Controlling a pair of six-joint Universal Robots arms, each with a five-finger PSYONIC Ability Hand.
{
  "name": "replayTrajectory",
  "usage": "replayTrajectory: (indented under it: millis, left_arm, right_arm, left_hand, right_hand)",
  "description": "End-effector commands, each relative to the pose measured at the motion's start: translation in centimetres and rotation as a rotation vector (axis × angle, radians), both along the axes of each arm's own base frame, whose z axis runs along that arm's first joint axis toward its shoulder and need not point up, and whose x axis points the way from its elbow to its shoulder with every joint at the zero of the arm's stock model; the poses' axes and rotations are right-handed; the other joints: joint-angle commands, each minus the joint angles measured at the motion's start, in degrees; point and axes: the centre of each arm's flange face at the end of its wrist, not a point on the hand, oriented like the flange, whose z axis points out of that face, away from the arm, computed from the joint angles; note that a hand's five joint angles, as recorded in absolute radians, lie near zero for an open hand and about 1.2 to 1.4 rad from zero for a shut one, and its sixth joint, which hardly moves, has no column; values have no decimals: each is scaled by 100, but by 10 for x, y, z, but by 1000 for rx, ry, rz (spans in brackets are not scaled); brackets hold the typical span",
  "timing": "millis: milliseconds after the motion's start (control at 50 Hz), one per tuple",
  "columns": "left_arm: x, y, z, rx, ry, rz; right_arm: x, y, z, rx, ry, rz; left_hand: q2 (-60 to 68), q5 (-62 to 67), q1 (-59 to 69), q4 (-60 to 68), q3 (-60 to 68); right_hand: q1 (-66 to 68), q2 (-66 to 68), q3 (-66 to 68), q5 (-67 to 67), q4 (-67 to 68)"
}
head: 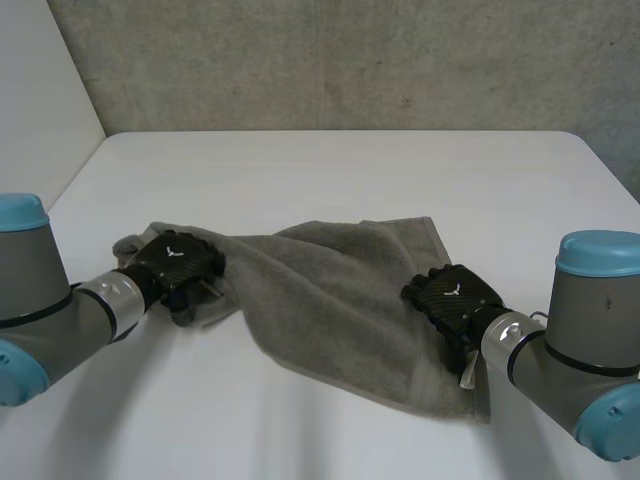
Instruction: Fold the towel.
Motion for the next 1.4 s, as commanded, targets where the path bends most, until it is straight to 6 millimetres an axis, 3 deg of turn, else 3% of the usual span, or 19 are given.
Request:
replayTrajectory:
  millis: [20, 260, 800, 1060, 1160, 1200, 1220, 1240, 1320, 1400]
  left_arm:
    - [4, -21, -5, -51, -21, 74]
    - [10, -40, -1, -138, -28, 138]
    - [18, -44, 19, -187, -11, 157]
    - [17, -42, 3, -146, -20, 153]
    - [15, -42, -7, -124, -24, 148]
    - [13, -42, -11, -116, -25, 145]
    - [13, -42, -11, -116, -25, 145]
    - [12, -42, -10, -118, -23, 142]
    - [11, -42, -4, -132, -15, 145]
    - [12, -38, 16, -173, 4, 149]
  right_arm:
    - [0, 0, 0, 0, 0, 0]
    - [0, 1, -3, 8, 4, 2]
    - [2, 2, -5, 11, 8, 8]
    - [2, 2, -6, 16, 9, 8]
    - [2, 2, -6, 16, 9, 8]
    - [2, 2, -6, 16, 9, 8]
    - [2, 2, -6, 16, 9, 8]
    - [2, 2, -6, 14, 9, 8]
    - [1, 2, -3, 7, 7, 5]
    - [1, 1, 1, -1, 5, 2]
  left_hand:
    - [201, 135, 212, 204, 164]
    - [1277, 1211, 1288, 1280, 1240]
    - [1766, 1700, 1777, 1769, 1729]
    - [1884, 1818, 1895, 1887, 1847]
    - [2775, 2709, 2786, 2779, 2738]
    - [4030, 3964, 4041, 4033, 3993]
    - [4037, 3971, 4048, 4040, 4000]
    - [5169, 5103, 5180, 5173, 5132]
    - [5364, 5298, 5375, 5367, 5327]
    - [5364, 5298, 5375, 5367, 5327]
  right_hand:
    - [-302, -456, -373, -345, -474]
    - [-302, -456, -373, -345, -474]
    - [-302, -456, -373, -345, -474]
    - [-302, -456, -373, -345, -474]
    - [-302, -456, -373, -345, -474]
    - [-302, -456, -373, -345, -474]
    - [-302, -456, -373, -345, -474]
    - [-302, -456, -373, -345, -474]
    - [-294, -448, -365, -337, -465]
    - [-277, -431, -348, -320, -449]
